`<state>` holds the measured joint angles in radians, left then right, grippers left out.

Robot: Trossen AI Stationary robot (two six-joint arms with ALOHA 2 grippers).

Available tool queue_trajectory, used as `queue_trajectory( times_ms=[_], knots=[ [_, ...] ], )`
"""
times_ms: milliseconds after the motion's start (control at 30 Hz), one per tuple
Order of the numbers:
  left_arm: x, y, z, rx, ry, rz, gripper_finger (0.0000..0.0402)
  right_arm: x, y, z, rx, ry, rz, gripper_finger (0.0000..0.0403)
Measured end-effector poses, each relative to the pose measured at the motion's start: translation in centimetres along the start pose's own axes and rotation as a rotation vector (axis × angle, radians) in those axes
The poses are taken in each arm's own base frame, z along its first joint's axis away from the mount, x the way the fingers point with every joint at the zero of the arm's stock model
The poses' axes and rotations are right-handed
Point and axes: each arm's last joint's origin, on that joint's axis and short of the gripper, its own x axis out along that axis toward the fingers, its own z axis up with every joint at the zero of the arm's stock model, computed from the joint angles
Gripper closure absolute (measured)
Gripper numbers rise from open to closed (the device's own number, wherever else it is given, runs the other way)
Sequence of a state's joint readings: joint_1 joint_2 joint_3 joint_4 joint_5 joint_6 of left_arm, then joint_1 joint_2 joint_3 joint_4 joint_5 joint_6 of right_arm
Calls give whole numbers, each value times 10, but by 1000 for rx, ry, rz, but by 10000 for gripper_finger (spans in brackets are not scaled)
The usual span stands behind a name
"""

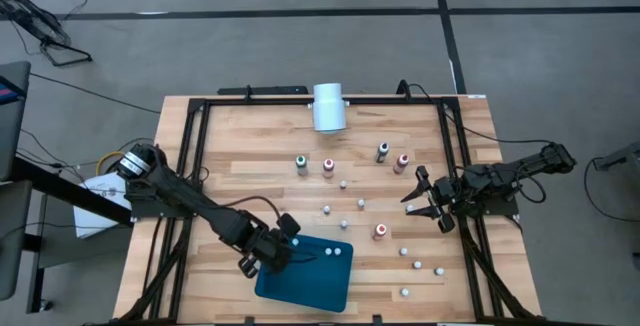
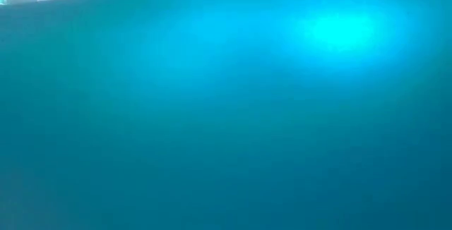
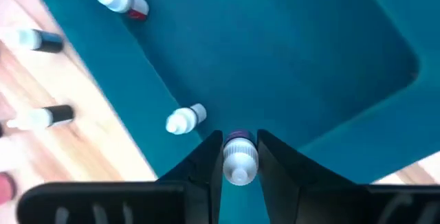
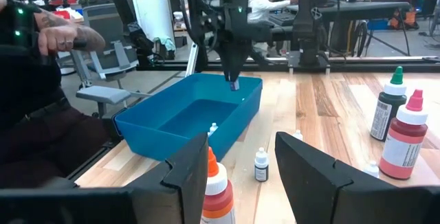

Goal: Pick & Place food coloring
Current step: Put the small violet food coloring bottle into the blue bin

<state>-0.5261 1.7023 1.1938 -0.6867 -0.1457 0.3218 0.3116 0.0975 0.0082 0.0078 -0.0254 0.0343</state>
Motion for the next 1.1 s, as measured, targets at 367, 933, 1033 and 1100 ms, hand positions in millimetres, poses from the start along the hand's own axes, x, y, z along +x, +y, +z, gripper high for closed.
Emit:
queue_trajectory(
  times_ms=[367,933,1033,1100],
  knots=[
    [28,7,-27,-41,36,54,332,0,0,0,0,0,0,244],
    [29,8,-29,-102,34,29,332,0,0,0,0,0,-1,244],
    [29,8,-29,-119,34,29,331,0,0,0,0,0,0,244],
    [29,8,-29,-124,33,25,327,0,0,0,0,1,0,244]
  ],
)
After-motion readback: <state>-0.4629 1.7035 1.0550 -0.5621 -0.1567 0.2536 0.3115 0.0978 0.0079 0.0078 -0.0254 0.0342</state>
